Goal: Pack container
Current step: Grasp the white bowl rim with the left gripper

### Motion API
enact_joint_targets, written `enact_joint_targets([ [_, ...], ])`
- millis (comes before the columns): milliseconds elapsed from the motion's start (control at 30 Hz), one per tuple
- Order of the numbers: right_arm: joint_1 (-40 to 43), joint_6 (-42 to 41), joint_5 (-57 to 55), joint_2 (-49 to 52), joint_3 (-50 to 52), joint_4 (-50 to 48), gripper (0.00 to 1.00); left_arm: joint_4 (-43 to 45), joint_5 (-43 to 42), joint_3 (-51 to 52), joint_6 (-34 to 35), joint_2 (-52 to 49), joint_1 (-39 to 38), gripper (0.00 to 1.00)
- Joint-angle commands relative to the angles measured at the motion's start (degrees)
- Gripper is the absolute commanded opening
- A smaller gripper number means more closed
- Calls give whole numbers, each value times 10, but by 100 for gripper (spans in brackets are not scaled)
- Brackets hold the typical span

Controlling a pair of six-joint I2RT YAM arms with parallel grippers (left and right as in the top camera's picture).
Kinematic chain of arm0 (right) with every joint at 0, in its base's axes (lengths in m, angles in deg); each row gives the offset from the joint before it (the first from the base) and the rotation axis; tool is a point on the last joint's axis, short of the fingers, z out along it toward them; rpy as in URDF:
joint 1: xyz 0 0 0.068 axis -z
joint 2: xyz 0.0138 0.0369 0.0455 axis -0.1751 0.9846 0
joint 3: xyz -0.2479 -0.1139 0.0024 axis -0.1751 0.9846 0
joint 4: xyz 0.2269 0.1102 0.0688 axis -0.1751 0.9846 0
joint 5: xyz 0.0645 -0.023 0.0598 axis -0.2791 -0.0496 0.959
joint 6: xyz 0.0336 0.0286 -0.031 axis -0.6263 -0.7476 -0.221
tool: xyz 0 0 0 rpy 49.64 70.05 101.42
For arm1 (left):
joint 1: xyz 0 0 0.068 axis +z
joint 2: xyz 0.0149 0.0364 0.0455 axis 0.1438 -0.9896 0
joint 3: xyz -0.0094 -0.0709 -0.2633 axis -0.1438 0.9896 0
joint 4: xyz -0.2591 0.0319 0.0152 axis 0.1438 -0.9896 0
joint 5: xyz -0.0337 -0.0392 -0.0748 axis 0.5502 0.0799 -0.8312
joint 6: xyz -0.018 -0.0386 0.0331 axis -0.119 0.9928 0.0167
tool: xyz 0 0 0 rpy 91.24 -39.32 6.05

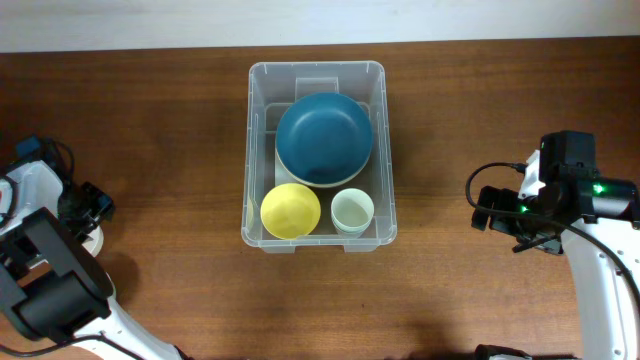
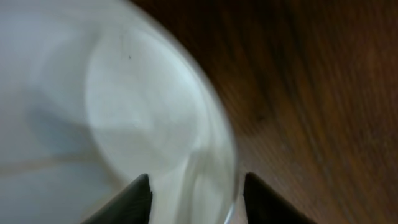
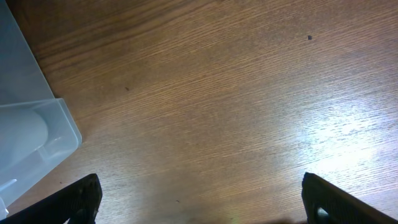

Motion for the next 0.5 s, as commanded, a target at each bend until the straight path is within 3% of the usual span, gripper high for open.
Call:
enact_joint_targets([
  [0, 3, -5, 1, 2, 1, 0, 98, 12, -27, 0, -22, -5, 0, 26],
  [167, 3, -5, 1, 2, 1, 0, 98, 19, -37, -14, -42, -5, -11, 1],
  [467, 3, -5, 1, 2, 1, 0, 99, -41, -86, -132, -74, 8, -109, 0],
])
